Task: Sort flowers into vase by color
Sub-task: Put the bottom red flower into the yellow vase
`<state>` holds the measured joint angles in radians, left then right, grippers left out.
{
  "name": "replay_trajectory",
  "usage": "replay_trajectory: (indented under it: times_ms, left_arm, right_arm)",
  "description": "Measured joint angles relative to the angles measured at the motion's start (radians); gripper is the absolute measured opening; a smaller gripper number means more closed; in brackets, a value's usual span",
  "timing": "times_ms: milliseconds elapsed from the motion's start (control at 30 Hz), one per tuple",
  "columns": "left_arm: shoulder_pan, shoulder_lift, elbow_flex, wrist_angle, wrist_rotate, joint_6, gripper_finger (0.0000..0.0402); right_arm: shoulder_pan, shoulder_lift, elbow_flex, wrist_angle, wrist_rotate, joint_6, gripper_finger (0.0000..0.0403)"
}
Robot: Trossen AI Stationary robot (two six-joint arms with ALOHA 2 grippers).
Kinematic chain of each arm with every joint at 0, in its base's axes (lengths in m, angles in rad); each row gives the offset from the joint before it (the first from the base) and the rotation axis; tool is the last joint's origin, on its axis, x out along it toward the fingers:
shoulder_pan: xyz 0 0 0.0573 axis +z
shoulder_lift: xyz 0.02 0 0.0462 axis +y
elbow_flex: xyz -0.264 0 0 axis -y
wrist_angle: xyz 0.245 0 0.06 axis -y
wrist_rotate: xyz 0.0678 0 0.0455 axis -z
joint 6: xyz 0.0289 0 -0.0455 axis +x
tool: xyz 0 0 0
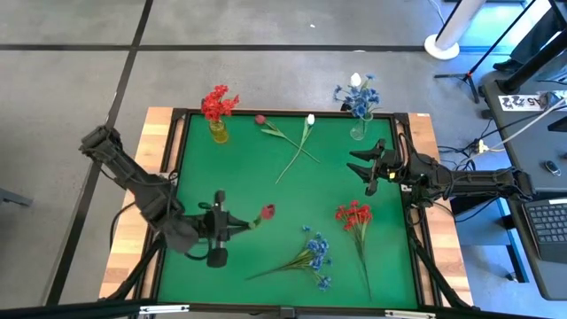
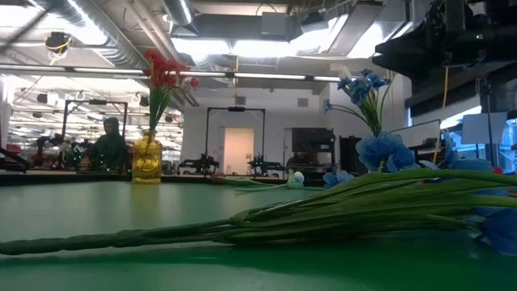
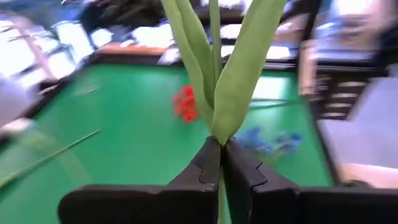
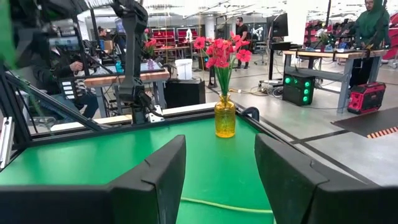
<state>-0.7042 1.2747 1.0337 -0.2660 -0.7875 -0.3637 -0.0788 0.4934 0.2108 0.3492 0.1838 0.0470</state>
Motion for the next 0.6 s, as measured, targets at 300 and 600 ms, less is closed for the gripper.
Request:
replay_trajectory:
  times_ms: [300, 600]
  left_arm:
    - [0.146, -0.231, -0.226, 0.406, 0.041, 0.376, 0.0]
    - [0.368, -0.572, -0.246, 0.411, 0.059, 0.636, 0.0]
  right_arm:
    - [0.0, 0.0, 0.0, 0.0, 0.0, -0.003, 0.0189]
    - [0.0, 0.0, 0.0, 0.0, 0.0, -0.023, 0.0189]
